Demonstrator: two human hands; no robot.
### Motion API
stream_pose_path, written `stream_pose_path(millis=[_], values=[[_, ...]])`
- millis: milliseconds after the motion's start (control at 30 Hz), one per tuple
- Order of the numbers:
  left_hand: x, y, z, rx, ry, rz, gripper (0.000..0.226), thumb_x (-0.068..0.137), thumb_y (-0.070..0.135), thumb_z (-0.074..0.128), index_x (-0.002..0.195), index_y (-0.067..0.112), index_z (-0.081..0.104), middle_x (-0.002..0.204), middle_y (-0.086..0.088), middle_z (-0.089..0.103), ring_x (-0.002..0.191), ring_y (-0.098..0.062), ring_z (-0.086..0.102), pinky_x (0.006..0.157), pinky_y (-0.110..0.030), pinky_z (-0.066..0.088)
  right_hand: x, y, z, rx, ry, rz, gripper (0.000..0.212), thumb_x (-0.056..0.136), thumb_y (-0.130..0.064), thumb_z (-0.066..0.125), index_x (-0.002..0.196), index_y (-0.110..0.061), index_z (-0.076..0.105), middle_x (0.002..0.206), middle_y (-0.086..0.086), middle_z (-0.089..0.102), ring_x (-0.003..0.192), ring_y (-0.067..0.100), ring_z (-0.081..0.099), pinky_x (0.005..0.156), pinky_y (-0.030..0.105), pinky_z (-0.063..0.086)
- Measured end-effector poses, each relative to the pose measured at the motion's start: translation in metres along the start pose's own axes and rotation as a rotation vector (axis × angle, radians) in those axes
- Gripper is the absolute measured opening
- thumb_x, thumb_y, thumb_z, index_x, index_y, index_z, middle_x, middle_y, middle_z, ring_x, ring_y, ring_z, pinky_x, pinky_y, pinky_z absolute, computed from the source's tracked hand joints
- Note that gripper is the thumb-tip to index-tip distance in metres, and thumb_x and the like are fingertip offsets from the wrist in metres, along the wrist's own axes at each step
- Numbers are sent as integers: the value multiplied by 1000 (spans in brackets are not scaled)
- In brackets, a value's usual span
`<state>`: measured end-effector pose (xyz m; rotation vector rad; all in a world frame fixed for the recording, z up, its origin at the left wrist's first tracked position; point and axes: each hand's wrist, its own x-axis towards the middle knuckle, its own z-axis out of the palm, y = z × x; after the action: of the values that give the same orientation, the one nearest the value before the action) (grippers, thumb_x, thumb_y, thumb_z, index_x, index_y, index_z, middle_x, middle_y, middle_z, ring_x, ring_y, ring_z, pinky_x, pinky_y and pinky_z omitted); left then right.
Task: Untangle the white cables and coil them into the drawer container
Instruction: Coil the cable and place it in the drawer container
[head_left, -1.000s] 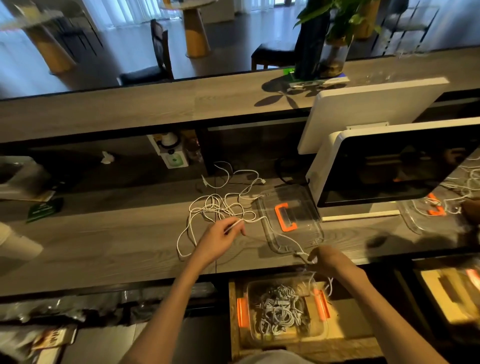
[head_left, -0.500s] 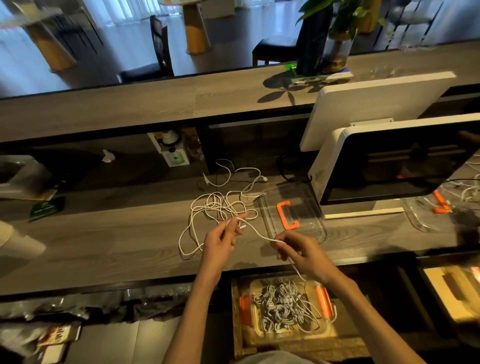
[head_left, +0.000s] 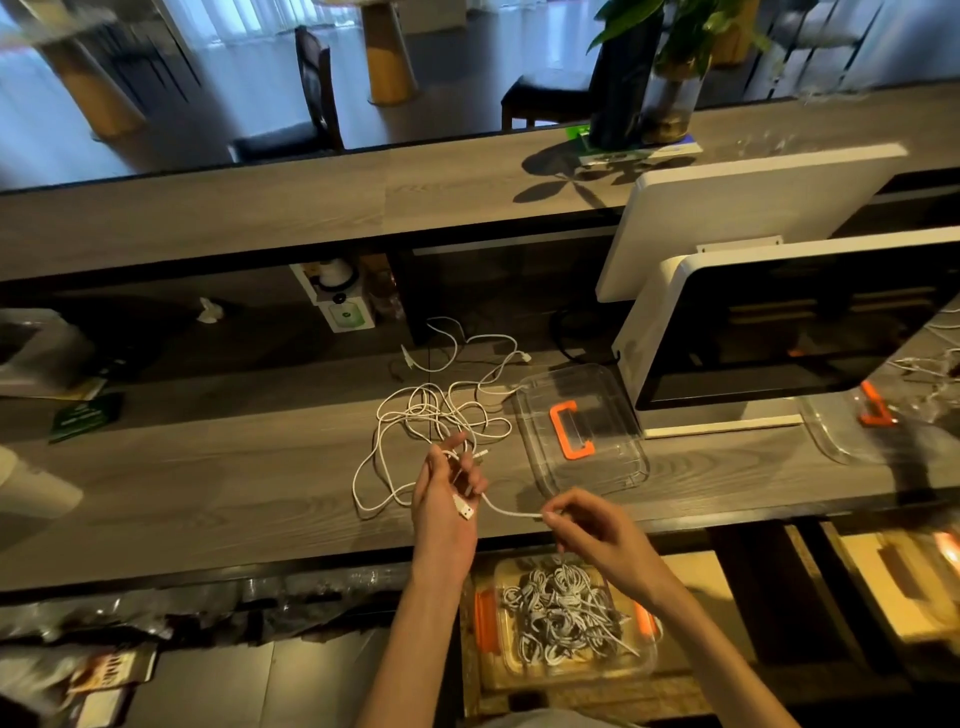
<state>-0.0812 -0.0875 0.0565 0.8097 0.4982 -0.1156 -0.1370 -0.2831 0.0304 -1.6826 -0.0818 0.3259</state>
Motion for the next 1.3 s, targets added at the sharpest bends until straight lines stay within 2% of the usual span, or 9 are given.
stream_pose_path(millis=[167,267,367,500,733,900,1100,1200,1300], values=[[2,-3,-2,523,-16,154,38,109,31,37,108,7,67,73,1,54,60,-9,42,55,-18,35,0,-14,-1,-199,-240,-27,23,103,-25,61,121,-29,74,111,-9,69,103,15,67,86,29,56],[-3,-3,2,749,-123,112,41,109,34,37,103,10,69,73,1,54,61,-8,44,54,-17,37,4,-21,-1,-152,-194,-61,18,100,-26,65,114,-28,78,107,-5,66,100,19,66,87,37,57],[-13,-1,6,878,-214,-16,55,105,52,33,95,15,72,75,-5,63,63,-11,56,54,-19,44,10,-28,1,-29,-63,-81,16,98,-21,69,110,-23,78,109,-1,71,100,16,68,85,32,57],[-25,-1,6,904,-430,-220,74,101,65,23,103,9,70,70,-6,61,55,-12,53,49,-21,39,19,-33,6,78,101,-123,15,91,-10,74,106,-13,75,98,3,74,91,18,72,80,29,59],[-32,6,-4,852,-660,-172,45,105,40,41,96,4,67,62,2,46,50,-7,38,50,-21,28,24,-29,-6,119,156,-91,23,83,-20,79,100,-5,72,78,8,70,71,14,62,60,21,47],[-24,12,-12,892,-527,28,42,106,36,42,101,11,76,68,-3,58,55,-11,44,54,-17,39,17,-27,-33,21,103,-65,11,93,-14,71,98,-6,73,77,4,70,68,9,63,62,15,47],[-14,21,-19,566,-85,92,46,95,44,49,114,9,73,83,-5,69,70,-11,56,67,-20,50,2,-22,-53,-53,173,-86,14,95,-19,66,103,-12,75,79,3,69,73,12,64,69,18,52],[-9,28,-18,356,-78,72,41,101,39,49,118,12,74,95,-3,71,74,-9,55,71,-22,46,-3,-18,-50,-13,140,-57,18,100,-11,59,111,-11,74,77,10,68,65,8,59,60,13,44],[-7,29,-5,147,-71,55,43,103,37,46,121,5,71,111,-10,73,86,-12,65,71,-23,50,-3,-15,-38,-11,113,-22,19,101,-9,59,115,-11,71,79,13,70,68,6,65,63,12,47]])
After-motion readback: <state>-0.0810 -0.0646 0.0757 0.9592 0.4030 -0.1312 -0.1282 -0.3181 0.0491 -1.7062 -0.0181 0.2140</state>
